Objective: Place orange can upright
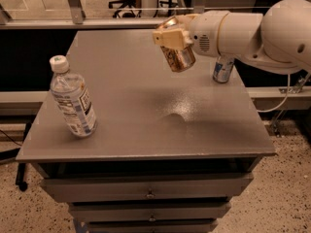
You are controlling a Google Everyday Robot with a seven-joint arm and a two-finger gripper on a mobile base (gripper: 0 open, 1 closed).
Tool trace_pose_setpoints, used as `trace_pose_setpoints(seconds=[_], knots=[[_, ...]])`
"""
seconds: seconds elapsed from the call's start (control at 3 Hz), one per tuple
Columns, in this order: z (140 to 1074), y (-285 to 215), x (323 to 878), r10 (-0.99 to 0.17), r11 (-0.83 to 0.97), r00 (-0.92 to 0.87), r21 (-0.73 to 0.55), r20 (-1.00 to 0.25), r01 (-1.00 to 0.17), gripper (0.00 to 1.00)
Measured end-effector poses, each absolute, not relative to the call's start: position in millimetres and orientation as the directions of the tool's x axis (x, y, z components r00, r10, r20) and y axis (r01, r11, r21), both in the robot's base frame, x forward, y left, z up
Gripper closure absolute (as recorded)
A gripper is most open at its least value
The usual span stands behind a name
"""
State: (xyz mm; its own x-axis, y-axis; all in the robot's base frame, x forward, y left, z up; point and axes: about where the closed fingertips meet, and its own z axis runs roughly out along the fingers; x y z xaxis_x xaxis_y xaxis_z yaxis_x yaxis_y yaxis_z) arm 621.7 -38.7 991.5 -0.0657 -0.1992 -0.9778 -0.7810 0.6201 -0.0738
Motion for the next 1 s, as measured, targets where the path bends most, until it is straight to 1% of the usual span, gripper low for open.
trace_pose_setpoints(seconds=[0.33,1.0], knots=[[988.6,-40.4,624.5,-0.180,0.610,-0.057,-0.066,-0.982,-0.789,1.00],[970.8,-74.6,611.4,-0.112,0.633,-0.034,-0.045,-0.993,-0.773,1.00]])
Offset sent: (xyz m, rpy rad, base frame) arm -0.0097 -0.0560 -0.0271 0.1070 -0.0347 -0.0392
